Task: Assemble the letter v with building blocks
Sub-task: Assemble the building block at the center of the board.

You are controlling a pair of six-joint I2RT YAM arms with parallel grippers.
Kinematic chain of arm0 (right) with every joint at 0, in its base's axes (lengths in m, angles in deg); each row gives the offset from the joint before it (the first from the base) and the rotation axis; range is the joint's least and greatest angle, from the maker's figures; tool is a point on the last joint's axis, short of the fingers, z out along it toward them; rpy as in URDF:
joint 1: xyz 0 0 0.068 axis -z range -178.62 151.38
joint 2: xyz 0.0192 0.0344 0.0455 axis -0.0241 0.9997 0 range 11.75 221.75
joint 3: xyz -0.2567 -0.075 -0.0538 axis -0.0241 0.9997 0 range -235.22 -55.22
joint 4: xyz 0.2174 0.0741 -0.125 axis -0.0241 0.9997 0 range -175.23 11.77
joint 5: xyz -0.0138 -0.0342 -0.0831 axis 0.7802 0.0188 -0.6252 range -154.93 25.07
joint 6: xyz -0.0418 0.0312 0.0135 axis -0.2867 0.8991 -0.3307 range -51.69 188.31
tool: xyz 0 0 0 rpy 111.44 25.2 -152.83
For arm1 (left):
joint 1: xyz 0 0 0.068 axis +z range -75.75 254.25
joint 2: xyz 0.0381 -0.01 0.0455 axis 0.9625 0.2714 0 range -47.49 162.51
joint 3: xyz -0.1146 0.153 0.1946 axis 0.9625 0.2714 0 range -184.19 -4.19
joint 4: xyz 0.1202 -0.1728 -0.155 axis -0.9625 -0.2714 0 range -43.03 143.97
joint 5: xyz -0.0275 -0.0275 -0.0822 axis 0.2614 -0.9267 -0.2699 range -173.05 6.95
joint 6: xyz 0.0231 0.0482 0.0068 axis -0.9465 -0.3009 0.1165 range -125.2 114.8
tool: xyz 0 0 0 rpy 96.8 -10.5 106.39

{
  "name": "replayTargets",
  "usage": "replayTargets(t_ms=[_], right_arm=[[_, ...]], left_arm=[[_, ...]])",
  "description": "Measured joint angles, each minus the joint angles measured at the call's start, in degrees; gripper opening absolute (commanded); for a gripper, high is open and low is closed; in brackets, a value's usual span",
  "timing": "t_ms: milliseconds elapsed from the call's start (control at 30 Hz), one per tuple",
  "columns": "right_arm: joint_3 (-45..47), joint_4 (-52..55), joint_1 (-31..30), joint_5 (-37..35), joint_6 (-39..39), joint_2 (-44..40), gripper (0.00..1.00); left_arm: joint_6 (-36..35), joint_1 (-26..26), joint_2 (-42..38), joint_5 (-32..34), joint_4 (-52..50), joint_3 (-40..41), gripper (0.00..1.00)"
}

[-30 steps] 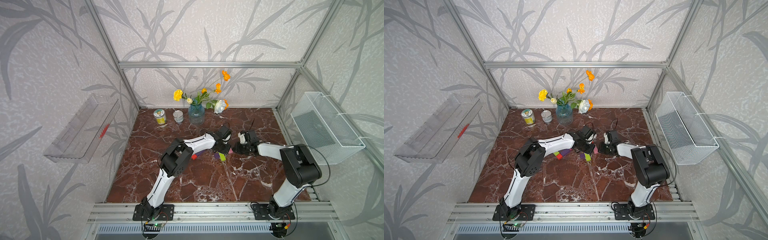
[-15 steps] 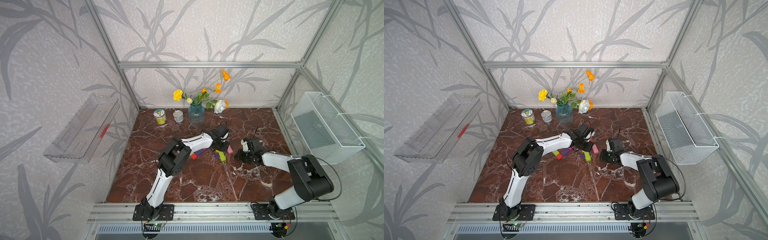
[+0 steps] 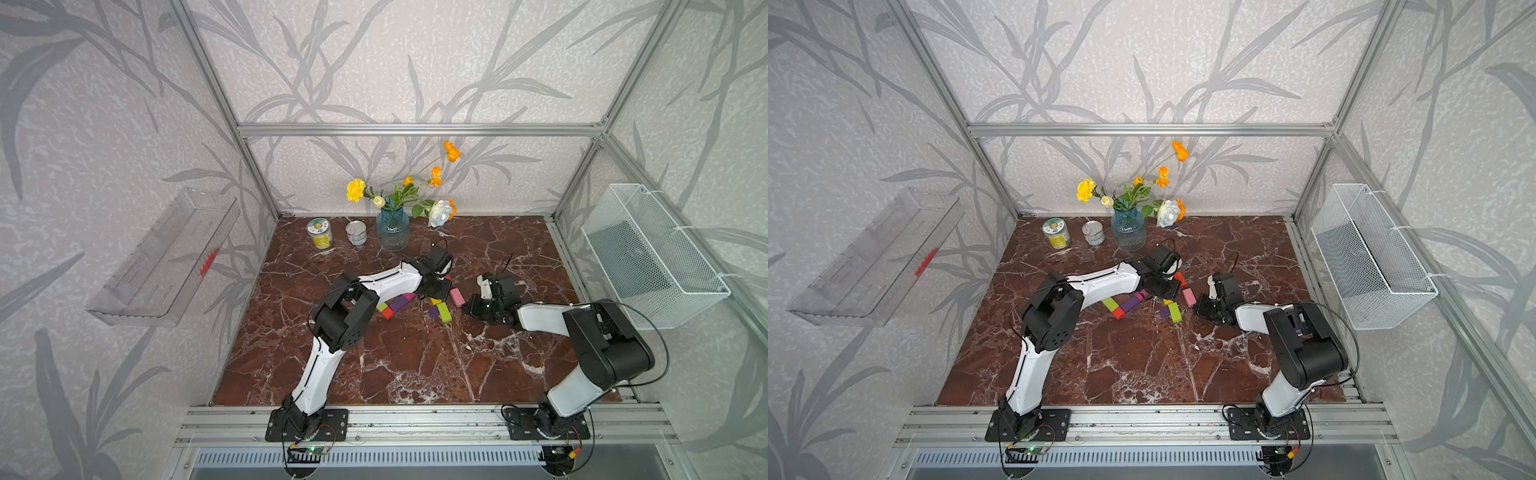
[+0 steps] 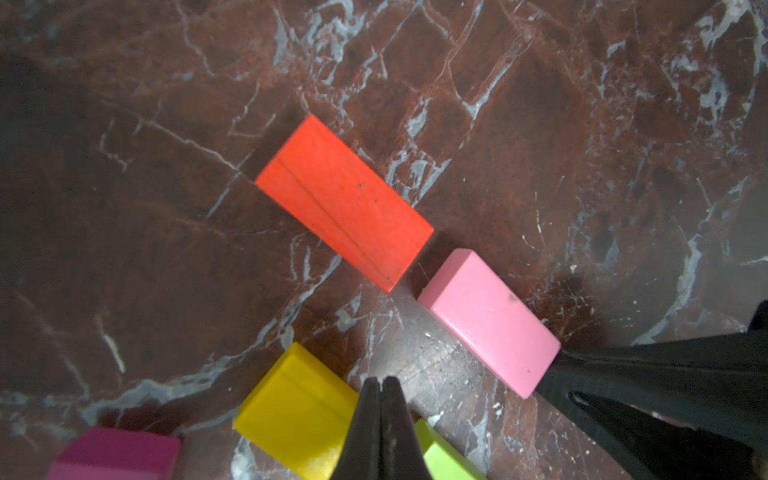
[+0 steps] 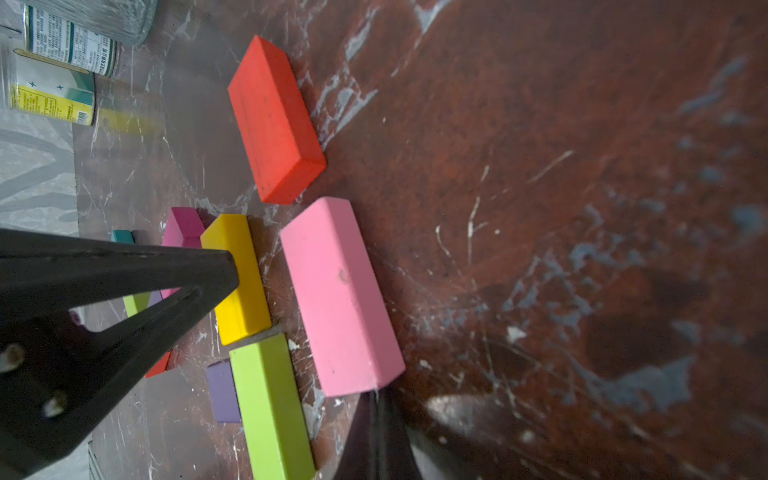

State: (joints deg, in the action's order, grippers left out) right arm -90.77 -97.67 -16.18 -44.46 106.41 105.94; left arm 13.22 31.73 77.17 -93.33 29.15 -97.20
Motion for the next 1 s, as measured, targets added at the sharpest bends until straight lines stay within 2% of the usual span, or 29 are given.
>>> replayTargets(t_ms=[1000], right_arm=[[-3.58, -0.33, -0.02, -0.46, -2.67, 3.41, 0.00]], left_arm=[[0.02, 0.68, 3.28, 0.26, -3.63, -4.76, 0.00]])
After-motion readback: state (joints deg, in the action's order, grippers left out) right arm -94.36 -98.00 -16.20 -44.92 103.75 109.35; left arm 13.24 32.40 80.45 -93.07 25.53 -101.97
